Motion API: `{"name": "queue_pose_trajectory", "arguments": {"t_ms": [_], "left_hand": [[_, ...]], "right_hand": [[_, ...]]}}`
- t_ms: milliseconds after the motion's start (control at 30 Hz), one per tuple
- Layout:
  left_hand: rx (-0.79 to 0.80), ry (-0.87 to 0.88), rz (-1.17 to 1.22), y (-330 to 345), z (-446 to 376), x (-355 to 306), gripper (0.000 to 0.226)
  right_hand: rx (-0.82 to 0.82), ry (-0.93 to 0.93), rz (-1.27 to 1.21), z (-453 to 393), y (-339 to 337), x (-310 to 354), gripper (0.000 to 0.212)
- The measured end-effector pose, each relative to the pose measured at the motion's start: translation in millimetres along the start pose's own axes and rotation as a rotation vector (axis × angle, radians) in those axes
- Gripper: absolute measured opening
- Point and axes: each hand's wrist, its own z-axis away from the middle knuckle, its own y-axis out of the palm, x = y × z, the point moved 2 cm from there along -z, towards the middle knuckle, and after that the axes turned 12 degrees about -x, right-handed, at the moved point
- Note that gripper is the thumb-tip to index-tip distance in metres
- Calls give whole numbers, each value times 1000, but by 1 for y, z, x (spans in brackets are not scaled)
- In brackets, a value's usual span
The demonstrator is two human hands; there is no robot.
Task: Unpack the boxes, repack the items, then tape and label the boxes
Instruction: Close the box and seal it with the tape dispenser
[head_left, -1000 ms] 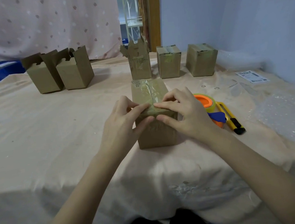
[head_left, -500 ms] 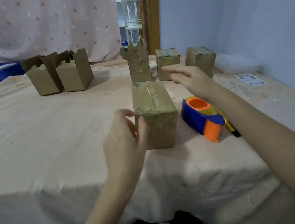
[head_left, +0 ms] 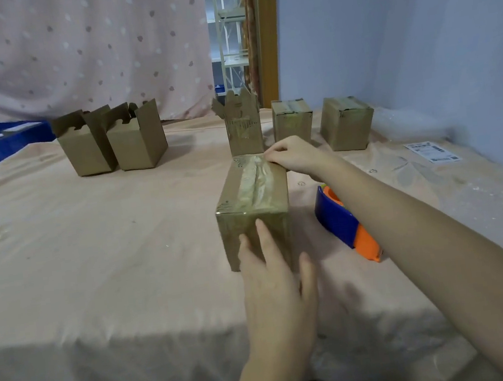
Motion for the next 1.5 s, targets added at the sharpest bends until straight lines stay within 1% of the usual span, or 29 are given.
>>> {"name": "queue_pose_trajectory", "arguments": {"t_ms": [100, 167, 233, 267, 300, 367, 433, 500, 533, 600, 667, 700, 767, 867, 900, 1000, 1033, 1100, 1167, 1233, 1300, 1400, 1467, 1500], "left_hand": [[-43, -39, -45, -11, -14, 8, 81], [-95, -25, -5, -21, -28, 19, 81], [-154, 12, 58, -33, -43, 29, 75], [-172, 14, 87, -40, -50, 34, 72], [-175, 3, 114, -45, -56, 40, 67], [-143, -40, 147, -54, -67, 53, 57], [-108, -64, 163, -57, -72, 64, 50], [-116, -82, 140, -56, -71, 72, 55], [-135, -105, 123, -55, -68, 73, 60], [-189, -139, 107, -50, -57, 73, 66], [-207, -156, 116, -43, -44, 66, 68], [-207, -160, 128, -41, -41, 61, 68], [-209, -176, 191, -37, -46, 58, 72], [-178, -170, 303, -39, -74, 59, 83], [-164, -167, 335, -39, -85, 60, 78], [-66, -206, 418, -37, -117, 51, 31], [-7, -219, 434, -32, -126, 47, 28], [100, -234, 440, -21, -138, 41, 35], [161, -247, 446, -4, -144, 39, 45], [211, -256, 435, 11, -148, 37, 45], [253, -261, 412, 20, -153, 35, 44], [286, -269, 407, 27, -160, 33, 37], [279, -284, 434, 28, -162, 34, 38], [259, -282, 432, 29, -162, 36, 45]], "right_hand": [[-16, 12, 14, 16, -12, 1, 36], [-41, 25, 29, 29, -16, -5, 38], [-43, 38, -26, 48, -17, -10, 33], [-38, 54, -54, 58, -17, -14, 28], [-36, 68, -86, 67, -18, -17, 24], [-44, 84, -120, 82, -18, -23, 27], [-89, 88, -130, 83, -17, -26, 28], [-158, 89, -153, 74, -15, -26, 29], [-164, 98, -188, 68, -13, -24, 26], [-113, 142, -276, 59, -5, -20, 18], [-41, 197, -353, 57, 4, -14, 20], [-33, 203, -363, 58, 6, -11, 21], [-72, 189, -371, 60, 6, -8, 22], [-169, 173, -401, 72, -4, -13, 26], [-211, 169, -402, 80, -9, -17, 26], [-309, 116, -297, 110, -17, -26, 27], [-336, 84, -247, 121, -18, -27, 26], [-391, 19, -154, 139, -17, -30, 25], [-443, -18, -27, 154, -14, -31, 33], [-470, -38, 85, 164, -12, -30, 35], [-473, -40, 153, 170, -9, -25, 33], [-429, -50, 133, 168, -9, -24, 32], [-300, -40, 94, 161, -14, -27, 27], [-206, -8, 61, 156, -20, -29, 25]]}}
